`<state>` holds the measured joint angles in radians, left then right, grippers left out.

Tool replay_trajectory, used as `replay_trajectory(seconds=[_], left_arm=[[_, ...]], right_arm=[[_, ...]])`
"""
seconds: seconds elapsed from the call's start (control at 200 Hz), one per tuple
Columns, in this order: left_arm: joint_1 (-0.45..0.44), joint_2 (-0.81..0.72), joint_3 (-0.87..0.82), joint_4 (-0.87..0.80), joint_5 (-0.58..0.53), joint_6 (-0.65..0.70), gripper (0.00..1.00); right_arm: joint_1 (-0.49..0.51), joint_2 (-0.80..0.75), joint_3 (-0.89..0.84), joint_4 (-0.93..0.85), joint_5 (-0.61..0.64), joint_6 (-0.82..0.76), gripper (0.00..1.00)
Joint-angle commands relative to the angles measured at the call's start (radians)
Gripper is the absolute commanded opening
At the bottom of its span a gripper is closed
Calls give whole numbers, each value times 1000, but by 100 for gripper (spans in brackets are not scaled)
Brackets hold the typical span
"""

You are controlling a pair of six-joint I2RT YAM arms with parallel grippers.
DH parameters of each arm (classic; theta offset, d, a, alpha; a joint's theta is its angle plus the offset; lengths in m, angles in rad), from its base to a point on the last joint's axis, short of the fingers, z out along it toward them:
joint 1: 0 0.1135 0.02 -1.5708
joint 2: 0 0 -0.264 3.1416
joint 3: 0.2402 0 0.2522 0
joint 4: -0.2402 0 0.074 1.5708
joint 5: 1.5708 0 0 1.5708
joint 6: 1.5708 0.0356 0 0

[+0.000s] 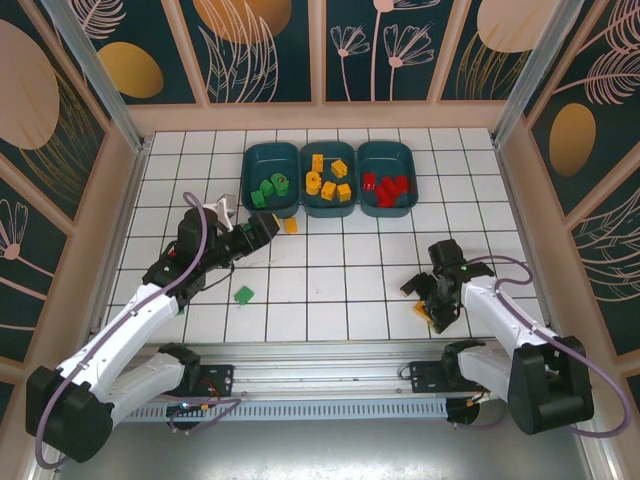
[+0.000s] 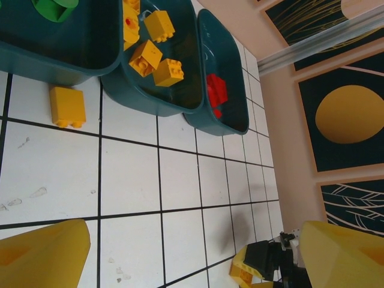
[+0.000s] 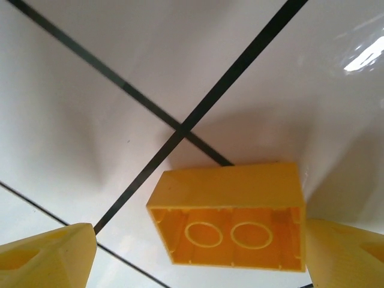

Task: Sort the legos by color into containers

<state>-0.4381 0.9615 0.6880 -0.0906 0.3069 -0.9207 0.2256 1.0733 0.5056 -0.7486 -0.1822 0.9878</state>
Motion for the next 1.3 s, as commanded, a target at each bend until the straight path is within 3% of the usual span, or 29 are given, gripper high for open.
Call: replay_trajectory(seconds=[0.0, 0.27, 0.415, 0.831, 0.986, 1.086, 1.291], left_arm=[[6, -30, -23, -9, 8, -17, 90], [6, -43, -31, -26, -10, -10, 90], [5, -41, -34, -26, -17, -6, 90], [6, -26, -25, -40, -55, -21, 89], [7, -33, -23, -65, -86, -33, 89], [7, -47, -23, -111, -166, -45, 89], [12, -60, -33, -174, -308, -73, 94]], right_arm=[[-19, 28, 37, -56, 93, -46, 88], [-52, 140, 69, -13, 68, -153, 73], [-49, 116, 66, -26, 42, -149, 72], [-31, 66, 68, 19, -27, -135, 40], [-10, 58, 97, 25, -18, -146, 38], [18, 72, 173, 48, -1, -155, 38], [130, 283, 447, 209, 74, -205, 37]])
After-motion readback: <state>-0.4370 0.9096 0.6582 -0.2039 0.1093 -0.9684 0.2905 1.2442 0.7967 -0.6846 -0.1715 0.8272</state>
